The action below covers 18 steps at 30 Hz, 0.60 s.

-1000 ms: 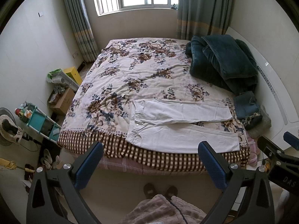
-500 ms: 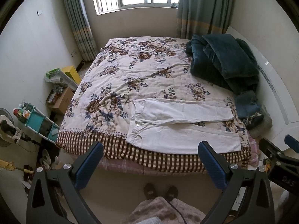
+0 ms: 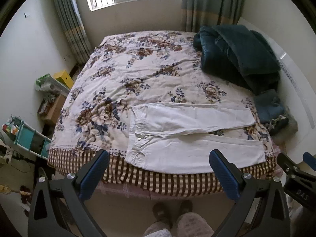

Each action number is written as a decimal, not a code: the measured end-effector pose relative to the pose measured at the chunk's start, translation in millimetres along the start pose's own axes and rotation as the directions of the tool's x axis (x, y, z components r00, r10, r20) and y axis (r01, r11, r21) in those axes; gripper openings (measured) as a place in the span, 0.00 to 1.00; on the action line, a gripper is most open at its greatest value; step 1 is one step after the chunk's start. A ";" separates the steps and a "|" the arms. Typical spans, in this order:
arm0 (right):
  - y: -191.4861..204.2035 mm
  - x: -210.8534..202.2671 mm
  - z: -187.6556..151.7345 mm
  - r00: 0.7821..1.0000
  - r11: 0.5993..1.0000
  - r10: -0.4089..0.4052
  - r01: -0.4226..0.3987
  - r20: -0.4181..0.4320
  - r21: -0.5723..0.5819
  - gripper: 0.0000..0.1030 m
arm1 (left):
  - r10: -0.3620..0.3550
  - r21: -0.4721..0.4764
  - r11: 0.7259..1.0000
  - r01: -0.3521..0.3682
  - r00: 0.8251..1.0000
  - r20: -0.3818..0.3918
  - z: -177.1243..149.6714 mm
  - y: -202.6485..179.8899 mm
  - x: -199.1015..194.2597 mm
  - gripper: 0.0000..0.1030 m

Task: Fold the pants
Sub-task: 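Lower both tools to the trouser hem and close both grippers on it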

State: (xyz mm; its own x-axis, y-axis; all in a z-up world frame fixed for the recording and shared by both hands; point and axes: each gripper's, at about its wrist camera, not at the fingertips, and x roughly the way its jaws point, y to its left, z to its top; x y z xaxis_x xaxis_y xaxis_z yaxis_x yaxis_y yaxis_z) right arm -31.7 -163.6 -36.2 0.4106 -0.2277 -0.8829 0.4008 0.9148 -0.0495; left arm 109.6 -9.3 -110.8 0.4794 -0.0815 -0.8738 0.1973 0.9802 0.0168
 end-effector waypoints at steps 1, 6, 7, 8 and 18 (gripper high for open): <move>0.0 12.4 4.7 1.000 1.000 -0.007 0.007 0.003 0.004 1.00 | -0.009 -0.007 1.000 0.009 1.000 -0.011 3.8 -1.9 12.2 1.00; -6.5 87.2 34.3 1.000 1.000 -0.010 0.011 -0.022 0.015 1.00 | 0.019 -0.022 1.000 -0.019 0.999 -0.028 23.5 -16.1 63.0 1.00; -8.1 103.7 42.3 1.000 1.000 -0.006 0.006 -0.029 0.014 1.00 | 0.030 -0.021 0.999 -0.031 0.999 -0.035 28.6 -20.9 74.3 1.00; -10.1 118.8 49.9 0.999 1.000 -0.006 0.006 -0.037 0.013 1.00 | 0.037 -0.024 0.999 -0.038 0.998 -0.043 33.7 -25.0 84.3 1.00; -56.0 291.4 139.6 0.989 0.999 0.042 -0.042 -0.142 0.007 1.00 | 0.120 -0.045 0.991 -0.126 0.985 -0.122 90.3 -76.4 206.9 1.00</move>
State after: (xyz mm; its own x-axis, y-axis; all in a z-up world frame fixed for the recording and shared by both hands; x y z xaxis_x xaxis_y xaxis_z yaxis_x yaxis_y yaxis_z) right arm 179.9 -327.7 -225.5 0.3068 -0.1391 -0.9416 0.3889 0.9212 -0.0094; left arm 270.9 -117.3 -249.0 0.3912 0.0593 -0.9184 0.0969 0.9897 0.1051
